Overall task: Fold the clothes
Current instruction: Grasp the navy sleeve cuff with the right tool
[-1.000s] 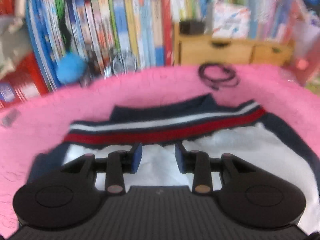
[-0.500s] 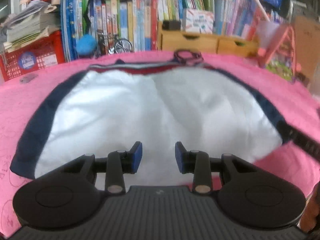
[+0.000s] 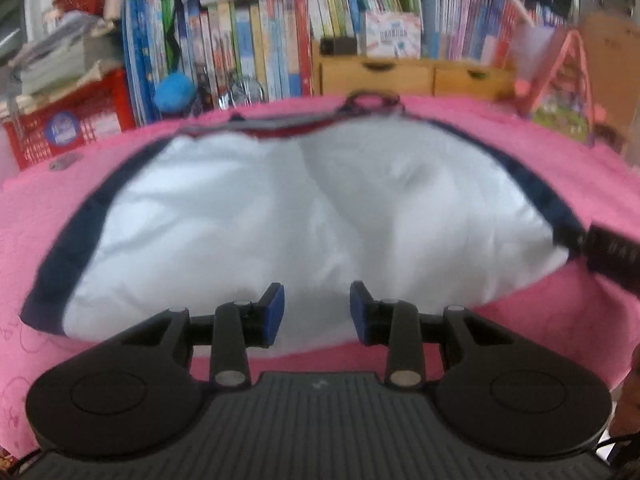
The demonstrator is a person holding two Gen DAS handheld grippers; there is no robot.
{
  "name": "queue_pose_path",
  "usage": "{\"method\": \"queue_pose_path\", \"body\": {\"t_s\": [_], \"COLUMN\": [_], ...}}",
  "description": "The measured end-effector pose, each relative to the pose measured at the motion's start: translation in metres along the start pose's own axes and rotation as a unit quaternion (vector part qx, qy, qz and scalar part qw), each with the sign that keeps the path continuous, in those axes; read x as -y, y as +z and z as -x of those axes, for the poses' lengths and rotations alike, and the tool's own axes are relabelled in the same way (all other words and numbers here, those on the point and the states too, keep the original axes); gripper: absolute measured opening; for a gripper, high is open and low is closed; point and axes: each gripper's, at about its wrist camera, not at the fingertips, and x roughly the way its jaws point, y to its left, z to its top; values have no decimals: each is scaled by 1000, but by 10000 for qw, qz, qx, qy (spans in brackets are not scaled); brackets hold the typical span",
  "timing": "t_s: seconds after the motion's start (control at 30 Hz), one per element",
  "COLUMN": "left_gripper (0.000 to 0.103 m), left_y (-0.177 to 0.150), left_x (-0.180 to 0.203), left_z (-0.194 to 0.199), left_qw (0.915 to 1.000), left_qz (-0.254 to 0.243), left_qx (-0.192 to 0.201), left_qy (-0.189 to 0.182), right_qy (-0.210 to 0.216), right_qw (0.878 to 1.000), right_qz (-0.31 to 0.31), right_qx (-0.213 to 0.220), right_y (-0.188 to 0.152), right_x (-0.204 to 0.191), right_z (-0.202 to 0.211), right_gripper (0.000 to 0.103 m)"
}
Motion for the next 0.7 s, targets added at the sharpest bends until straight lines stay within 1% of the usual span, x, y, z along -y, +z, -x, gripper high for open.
{"method": "queue_pose_path", "body": {"t_s": [0.13, 0.23, 0.3, 0.37, 0.43, 0.5, 0.6, 0.7], "left_gripper": [35, 35, 36, 41, 45, 45, 45, 45], "left_y": [-3, -5, -6, -7, -8, -9, -10, -11], "left_x": [6, 10, 10, 10, 10, 10, 10, 10], "left_z": [1, 2, 2, 1, 0, 0, -2, -2], "left_qw": [9999, 9998, 9998, 9999, 9999, 9999, 9999, 9999], "left_qz": [-125, -171, -143, -115, -88, -60, -18, 23], "left_qx": [67, -16, -21, -27, -32, -38, -46, -51], "left_qy": [77, -112, -117, -123, -128, -134, -142, -158], "right_qy": [61, 61, -11, 8, -9, -14, 76, 388], "right_qw": [10000, 10000, 9999, 10000, 9999, 9999, 9999, 9970], "right_qz": [-44, 46, 92, 46, 87, 85, -81, -595], "right_qx": [-6, -38, -65, -79, -59, -60, -128, -297], "right_y": [2, 7, 10, 10, 9, 8, 11, 19], "right_x": [0, -3, -7, -9, -10, -11, -10, -2], "right_z": [-4, -14, -18, -20, -20, -21, -23, -29], "right_gripper": [64, 65, 69, 70, 70, 70, 67, 65]}}
